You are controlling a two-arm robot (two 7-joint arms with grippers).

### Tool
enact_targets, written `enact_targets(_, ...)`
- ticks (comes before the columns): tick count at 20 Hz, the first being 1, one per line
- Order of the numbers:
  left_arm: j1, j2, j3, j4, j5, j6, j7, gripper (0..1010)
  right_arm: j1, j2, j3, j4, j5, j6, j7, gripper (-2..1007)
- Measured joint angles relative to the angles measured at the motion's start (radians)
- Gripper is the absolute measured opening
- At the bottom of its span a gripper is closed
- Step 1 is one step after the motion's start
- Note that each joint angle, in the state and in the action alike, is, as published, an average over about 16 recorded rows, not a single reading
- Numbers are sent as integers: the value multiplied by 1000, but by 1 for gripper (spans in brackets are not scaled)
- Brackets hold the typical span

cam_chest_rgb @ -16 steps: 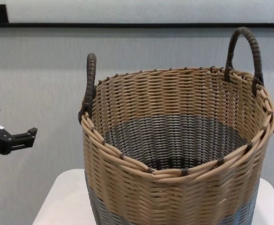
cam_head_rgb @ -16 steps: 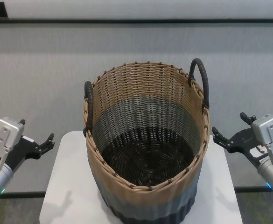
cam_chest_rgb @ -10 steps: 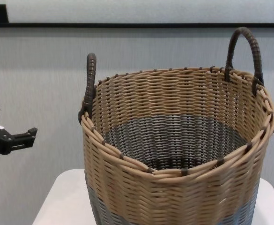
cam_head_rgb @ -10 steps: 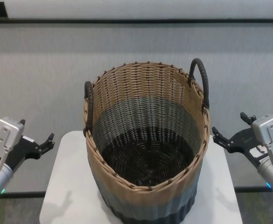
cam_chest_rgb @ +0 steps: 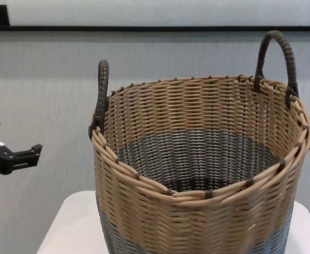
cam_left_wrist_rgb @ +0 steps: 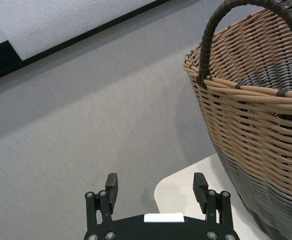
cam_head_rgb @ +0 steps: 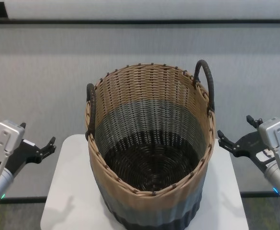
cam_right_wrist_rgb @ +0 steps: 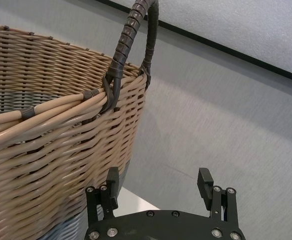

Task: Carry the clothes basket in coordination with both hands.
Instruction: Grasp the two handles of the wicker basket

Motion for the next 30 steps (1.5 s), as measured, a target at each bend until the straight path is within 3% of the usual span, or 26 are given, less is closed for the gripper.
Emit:
enact_targets(22, 1, 0, 0, 0, 1, 0, 0, 1000, 0, 0, 0, 0, 0, 0, 0, 1000)
enact_targets(30, 6, 0, -5, -8, 15, -3, -5, 1000, -2, -1, 5, 0, 3, -1, 4, 1000)
